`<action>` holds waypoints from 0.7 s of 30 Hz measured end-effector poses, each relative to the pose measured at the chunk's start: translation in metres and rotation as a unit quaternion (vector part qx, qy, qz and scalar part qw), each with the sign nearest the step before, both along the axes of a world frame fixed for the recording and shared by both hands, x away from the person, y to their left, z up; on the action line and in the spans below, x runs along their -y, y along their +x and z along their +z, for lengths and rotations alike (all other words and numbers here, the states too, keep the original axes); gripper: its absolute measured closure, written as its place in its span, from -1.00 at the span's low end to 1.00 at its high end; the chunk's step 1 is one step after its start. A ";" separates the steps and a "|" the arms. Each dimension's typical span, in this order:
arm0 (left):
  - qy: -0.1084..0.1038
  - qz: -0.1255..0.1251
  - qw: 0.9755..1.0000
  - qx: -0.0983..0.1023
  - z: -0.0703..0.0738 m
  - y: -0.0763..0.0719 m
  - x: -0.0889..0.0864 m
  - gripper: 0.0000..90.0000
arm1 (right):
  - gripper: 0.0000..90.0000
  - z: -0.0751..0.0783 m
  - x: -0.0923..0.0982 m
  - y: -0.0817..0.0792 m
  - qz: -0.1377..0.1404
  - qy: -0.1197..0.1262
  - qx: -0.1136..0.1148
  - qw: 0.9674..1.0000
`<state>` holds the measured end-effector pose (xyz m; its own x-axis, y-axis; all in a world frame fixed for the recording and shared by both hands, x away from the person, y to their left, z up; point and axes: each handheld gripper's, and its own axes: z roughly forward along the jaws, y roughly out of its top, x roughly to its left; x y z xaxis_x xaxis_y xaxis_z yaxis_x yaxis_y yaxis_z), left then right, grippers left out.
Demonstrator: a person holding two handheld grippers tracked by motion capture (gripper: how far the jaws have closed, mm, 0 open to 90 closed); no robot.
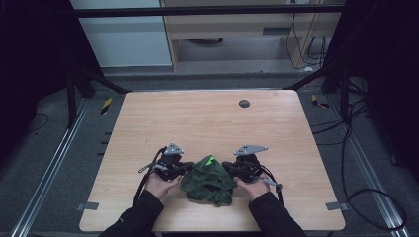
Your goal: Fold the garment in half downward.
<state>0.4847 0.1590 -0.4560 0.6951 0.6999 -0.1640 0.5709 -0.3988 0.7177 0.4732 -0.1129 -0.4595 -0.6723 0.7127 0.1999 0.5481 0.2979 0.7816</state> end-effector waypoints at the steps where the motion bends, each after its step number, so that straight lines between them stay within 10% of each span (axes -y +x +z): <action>1: -0.004 -0.003 1.000 0.000 0.001 -0.002 -0.001 1.00 | 1.00 0.001 0.000 -0.001 0.003 0.003 -0.002 1.000; 11: -0.013 -0.032 0.999 0.005 0.009 -0.023 0.000 1.00 | 1.00 0.004 -0.001 -0.013 0.018 0.010 0.001 1.000; 21: 0.018 -0.002 1.000 -0.005 -0.006 -0.010 0.003 1.00 | 1.00 -0.003 -0.001 -0.006 0.000 -0.011 0.003 1.000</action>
<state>0.4748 0.1564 -0.4624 0.6962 0.7029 -0.1459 0.5768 -0.4267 0.6966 0.4673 -0.1122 -0.4621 -0.6737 0.7167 0.1804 0.5431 0.3146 0.7785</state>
